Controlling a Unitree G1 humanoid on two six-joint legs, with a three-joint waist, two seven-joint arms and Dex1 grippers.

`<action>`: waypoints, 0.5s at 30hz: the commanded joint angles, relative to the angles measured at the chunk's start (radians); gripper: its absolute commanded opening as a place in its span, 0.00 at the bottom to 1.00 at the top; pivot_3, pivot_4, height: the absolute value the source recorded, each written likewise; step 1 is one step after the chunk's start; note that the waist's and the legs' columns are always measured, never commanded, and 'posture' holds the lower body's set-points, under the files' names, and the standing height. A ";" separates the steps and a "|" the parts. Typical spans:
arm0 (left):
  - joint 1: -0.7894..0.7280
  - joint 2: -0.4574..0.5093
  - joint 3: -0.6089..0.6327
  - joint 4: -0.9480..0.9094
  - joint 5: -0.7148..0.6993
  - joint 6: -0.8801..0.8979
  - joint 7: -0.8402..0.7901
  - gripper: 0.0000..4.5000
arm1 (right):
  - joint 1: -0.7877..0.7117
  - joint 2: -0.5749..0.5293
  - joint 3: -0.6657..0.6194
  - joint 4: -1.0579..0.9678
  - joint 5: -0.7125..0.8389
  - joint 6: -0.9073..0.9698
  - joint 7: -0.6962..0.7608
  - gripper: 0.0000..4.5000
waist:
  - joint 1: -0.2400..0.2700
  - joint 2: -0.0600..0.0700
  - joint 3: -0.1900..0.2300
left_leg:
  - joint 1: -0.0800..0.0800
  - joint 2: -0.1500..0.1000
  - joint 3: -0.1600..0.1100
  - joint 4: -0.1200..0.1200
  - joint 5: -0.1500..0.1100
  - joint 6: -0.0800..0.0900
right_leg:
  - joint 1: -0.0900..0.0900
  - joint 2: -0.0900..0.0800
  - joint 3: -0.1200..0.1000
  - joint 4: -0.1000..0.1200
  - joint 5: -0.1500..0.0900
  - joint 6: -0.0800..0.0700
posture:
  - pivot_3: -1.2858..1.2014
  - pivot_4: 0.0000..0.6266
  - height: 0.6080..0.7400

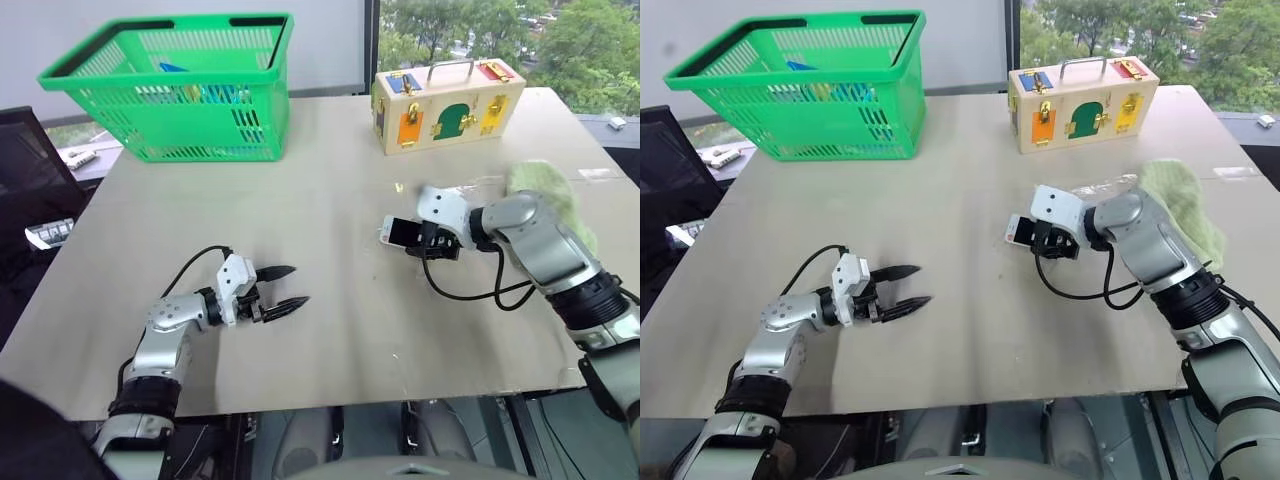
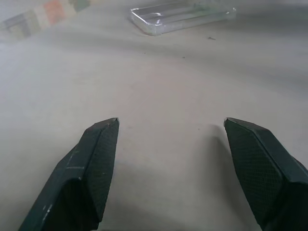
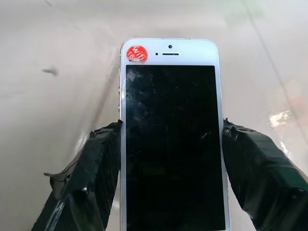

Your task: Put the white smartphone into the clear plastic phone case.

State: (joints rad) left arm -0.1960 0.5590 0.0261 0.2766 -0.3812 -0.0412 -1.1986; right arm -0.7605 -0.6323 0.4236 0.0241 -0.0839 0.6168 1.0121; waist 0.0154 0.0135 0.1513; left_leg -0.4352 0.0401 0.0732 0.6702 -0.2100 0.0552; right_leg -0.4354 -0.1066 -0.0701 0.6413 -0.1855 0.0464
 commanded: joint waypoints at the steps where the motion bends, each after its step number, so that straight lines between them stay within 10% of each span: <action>1: -0.034 0.038 0.051 -0.290 -0.143 0.248 0.097 0.80 | -0.021 0.017 -0.023 -0.026 0.001 0.009 -0.015 0.62 | 0.001 -0.008 0.003 | -0.004 0.000 0.000 0.000 0.000 0.000 | -0.003 0.000 0.000 -0.001 0.001 -0.001 | 0.52 0.24 1.00; 15: -0.158 0.066 0.033 -0.557 -0.195 0.605 0.337 0.80 | 0.024 -0.011 0.121 -0.143 -0.117 0.029 0.014 0.62 | -0.020 -0.019 0.010 | -0.016 -0.002 0.000 -0.001 0.000 -0.001 | -0.011 0.005 -0.003 -0.004 0.001 0.006 | 0.52 0.24 1.00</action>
State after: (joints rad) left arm -0.3295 0.6211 0.0602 -0.2325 -0.5714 0.5402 -0.8855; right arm -0.7450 -0.6290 0.5184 -0.0711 -0.1846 0.6623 1.0027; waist -0.0050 -0.0053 0.1614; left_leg -0.4513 0.0385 0.0731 0.6690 -0.2100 0.0543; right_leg -0.4464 -0.1014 -0.0732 0.6372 -0.1846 0.0520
